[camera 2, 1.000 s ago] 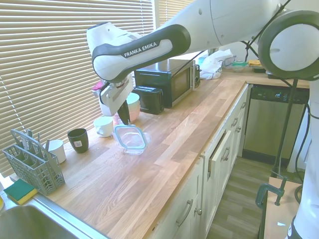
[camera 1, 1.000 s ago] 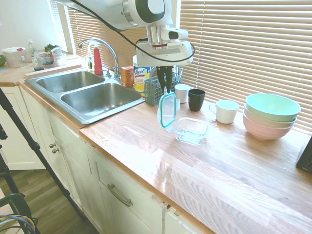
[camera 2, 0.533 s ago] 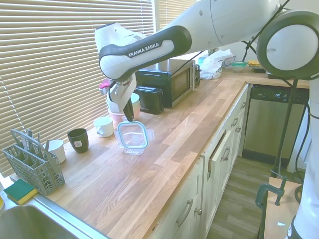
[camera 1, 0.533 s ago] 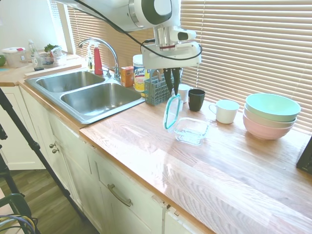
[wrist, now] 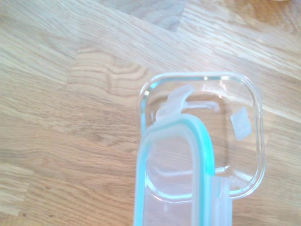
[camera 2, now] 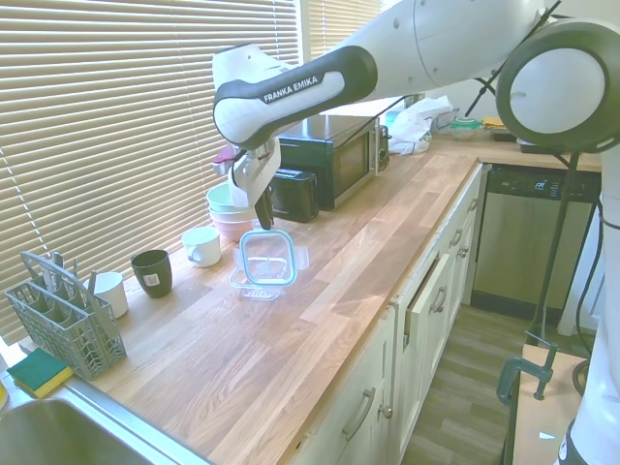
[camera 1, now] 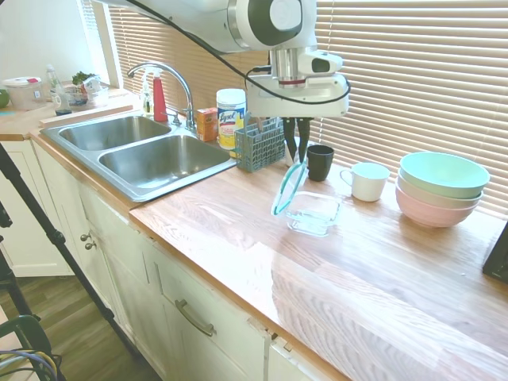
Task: Cover the lid of the food container
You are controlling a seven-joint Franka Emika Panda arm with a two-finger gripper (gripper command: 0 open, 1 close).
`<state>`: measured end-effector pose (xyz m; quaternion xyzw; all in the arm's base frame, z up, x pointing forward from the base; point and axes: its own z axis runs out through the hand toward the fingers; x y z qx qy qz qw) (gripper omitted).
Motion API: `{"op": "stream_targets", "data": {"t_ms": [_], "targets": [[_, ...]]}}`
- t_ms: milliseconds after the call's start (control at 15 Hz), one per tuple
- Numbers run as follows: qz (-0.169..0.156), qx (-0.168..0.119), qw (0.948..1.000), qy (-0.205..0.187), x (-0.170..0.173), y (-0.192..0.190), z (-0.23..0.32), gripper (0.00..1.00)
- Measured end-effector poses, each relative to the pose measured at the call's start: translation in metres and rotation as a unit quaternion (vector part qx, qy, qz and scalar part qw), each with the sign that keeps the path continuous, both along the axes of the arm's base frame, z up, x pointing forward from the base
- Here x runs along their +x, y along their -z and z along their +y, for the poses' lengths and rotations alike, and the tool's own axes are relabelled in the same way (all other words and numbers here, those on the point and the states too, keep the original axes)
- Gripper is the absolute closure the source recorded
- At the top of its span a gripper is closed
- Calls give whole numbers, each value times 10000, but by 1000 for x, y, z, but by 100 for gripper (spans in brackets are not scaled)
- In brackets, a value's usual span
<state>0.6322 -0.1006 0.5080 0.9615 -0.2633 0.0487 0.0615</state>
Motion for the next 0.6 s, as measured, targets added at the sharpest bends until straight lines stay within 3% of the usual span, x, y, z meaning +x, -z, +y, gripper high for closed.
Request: {"op": "stream_targets", "data": {"t_ms": [333, 600], "targets": [[49, 144, 9999, 48, 19, 7, -38, 100], [179, 119, 9988, -447, 47, 17, -58, 100]]}}
